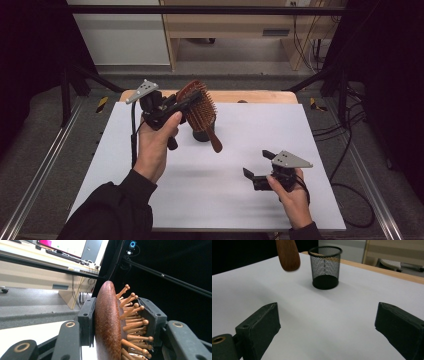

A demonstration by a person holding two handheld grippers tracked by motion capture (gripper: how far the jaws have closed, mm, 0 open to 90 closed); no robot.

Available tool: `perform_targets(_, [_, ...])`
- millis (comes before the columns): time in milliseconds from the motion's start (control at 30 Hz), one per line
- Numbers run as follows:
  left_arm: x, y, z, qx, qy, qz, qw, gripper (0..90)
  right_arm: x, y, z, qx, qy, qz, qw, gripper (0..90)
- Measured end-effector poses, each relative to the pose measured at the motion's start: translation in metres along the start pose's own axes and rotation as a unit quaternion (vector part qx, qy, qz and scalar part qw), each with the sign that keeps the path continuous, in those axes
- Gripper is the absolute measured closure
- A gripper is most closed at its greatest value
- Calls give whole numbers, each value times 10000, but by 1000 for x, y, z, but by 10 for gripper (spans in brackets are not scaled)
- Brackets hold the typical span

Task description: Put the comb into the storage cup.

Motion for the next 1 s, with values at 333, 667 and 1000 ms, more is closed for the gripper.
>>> perform_targets(333, [-6,15,-1,165,142,-10,9998,516,19,-8,13,82,-556,-165,9983,41])
perform_targets(667, [-12,28,0,316,240,-55,9992,516,18,-15,17,41,-758,-11,9971,45])
perform_targets(1000, [-24,34,-2,368,359,-119,9986,516,17,-14,14,17,-886,208,9958,55])
Point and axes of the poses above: each handheld gripper's, and its own axes: z roughly backward along the jaws, y roughly out of its top, x roughly to its right, the point moved 4 cm from there along -z, roughly forward along the jaws, and after that the axes turned 13 degrees about z, right-handed, at the moved point
